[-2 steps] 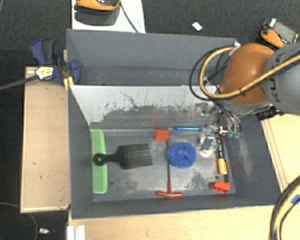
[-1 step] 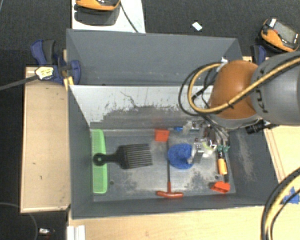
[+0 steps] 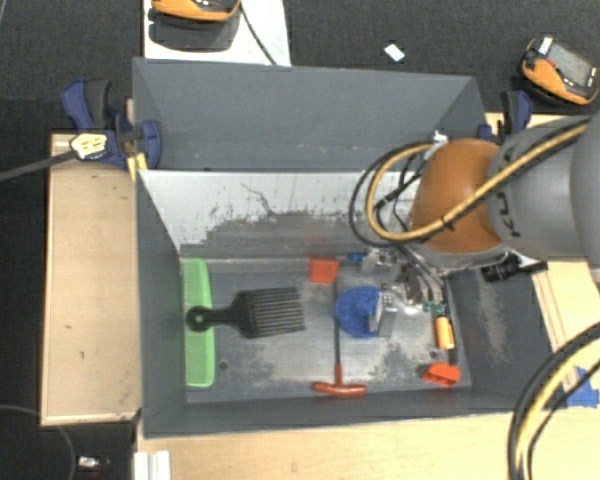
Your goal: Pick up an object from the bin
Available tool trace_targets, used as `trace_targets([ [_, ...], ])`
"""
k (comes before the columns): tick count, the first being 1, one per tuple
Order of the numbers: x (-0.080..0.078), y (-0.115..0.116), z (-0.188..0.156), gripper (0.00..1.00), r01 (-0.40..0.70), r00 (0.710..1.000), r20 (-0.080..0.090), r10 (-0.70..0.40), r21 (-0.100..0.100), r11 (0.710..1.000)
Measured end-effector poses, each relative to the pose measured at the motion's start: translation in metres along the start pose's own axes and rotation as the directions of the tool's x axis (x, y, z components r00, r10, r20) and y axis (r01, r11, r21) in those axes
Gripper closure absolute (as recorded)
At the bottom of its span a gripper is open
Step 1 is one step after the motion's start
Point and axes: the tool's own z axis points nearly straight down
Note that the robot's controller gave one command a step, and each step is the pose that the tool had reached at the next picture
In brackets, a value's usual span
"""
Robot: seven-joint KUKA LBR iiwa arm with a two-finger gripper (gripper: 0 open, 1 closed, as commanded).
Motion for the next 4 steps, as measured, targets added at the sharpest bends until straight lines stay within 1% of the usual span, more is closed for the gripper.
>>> trace_targets([
  [1, -0.002, 0.005, -0.002, 1.00, -0.020, 1.000, -0.011, 0.020, -0.001, 1.000],
  [2, -0.002, 0.005, -0.002, 1.00, -0.019, 1.000, -0.011, 0.019, -0.001, 1.000],
  [3, -0.001, 0.005, -0.026, 1.00, -0.016, 1.000, -0.014, 0.016, -0.001, 1.000],
  [4, -0.003, 0.005, -0.053, 1.00, -0.015, 1.000, -0.009, 0.015, -0.002, 1.000],
])
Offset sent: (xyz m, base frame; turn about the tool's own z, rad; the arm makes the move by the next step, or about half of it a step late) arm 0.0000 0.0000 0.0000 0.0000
